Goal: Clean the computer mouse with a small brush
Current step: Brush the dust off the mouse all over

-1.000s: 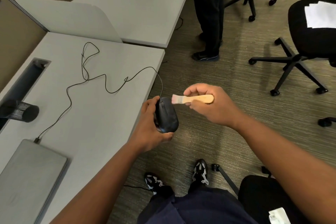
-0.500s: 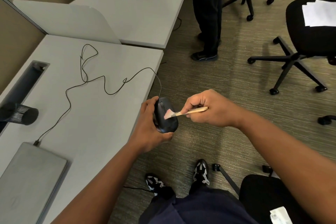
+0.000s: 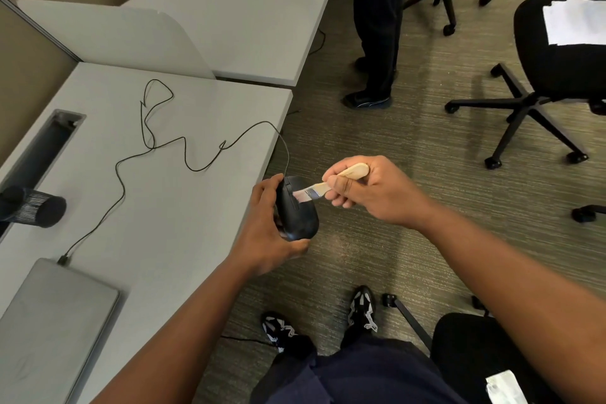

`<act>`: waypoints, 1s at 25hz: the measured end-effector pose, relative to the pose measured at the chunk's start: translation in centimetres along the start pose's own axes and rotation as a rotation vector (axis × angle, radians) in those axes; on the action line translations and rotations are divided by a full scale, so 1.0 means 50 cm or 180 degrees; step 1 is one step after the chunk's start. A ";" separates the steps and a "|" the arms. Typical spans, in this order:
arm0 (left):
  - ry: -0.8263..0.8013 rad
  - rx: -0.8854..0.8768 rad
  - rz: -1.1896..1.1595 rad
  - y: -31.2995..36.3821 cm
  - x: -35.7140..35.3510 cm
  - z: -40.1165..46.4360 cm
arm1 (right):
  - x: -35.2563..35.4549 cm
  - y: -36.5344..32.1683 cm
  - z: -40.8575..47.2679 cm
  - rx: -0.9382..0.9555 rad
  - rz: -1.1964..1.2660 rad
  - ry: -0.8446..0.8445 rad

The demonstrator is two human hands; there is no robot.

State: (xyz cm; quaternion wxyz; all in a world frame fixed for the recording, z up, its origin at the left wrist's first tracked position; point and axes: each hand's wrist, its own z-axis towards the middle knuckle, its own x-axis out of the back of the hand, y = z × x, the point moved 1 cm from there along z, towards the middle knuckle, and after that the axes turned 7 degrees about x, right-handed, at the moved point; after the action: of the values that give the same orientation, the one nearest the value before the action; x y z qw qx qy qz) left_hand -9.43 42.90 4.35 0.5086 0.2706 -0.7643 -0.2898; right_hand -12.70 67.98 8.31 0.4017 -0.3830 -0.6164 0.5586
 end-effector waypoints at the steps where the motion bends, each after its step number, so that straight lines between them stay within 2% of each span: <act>1: 0.0003 -0.0005 0.0002 0.000 0.001 -0.001 | 0.001 0.002 0.000 -0.0078 -0.0086 -0.0055; 3: -0.0004 -0.0004 -0.0015 -0.001 0.002 -0.001 | 0.011 0.005 -0.001 -0.0164 -0.0369 -0.0192; 5: -0.0031 0.0017 -0.0062 -0.002 0.004 -0.002 | 0.020 0.005 -0.004 -0.0037 -0.0569 -0.0076; 8: -0.0057 0.0050 -0.0078 0.001 0.003 -0.004 | 0.015 -0.001 -0.005 0.0322 -0.0074 0.0329; 17: 0.0003 -0.0025 -0.0158 0.001 0.002 -0.004 | -0.005 0.000 -0.007 -0.0046 -0.0466 -0.0256; 22: -0.0036 -0.0057 -0.0199 0.008 -0.002 0.001 | -0.014 -0.016 0.004 0.0343 -0.0376 0.0353; 25: -0.0026 -0.0052 -0.0260 0.007 -0.008 0.005 | -0.017 -0.018 0.014 0.0186 -0.0669 0.0248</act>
State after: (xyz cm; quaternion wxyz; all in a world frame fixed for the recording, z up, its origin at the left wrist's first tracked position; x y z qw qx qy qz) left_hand -9.58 43.44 4.26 0.4954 0.2962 -0.7523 -0.3176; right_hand -13.06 66.85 9.13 0.4927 -0.3258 -0.6205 0.5159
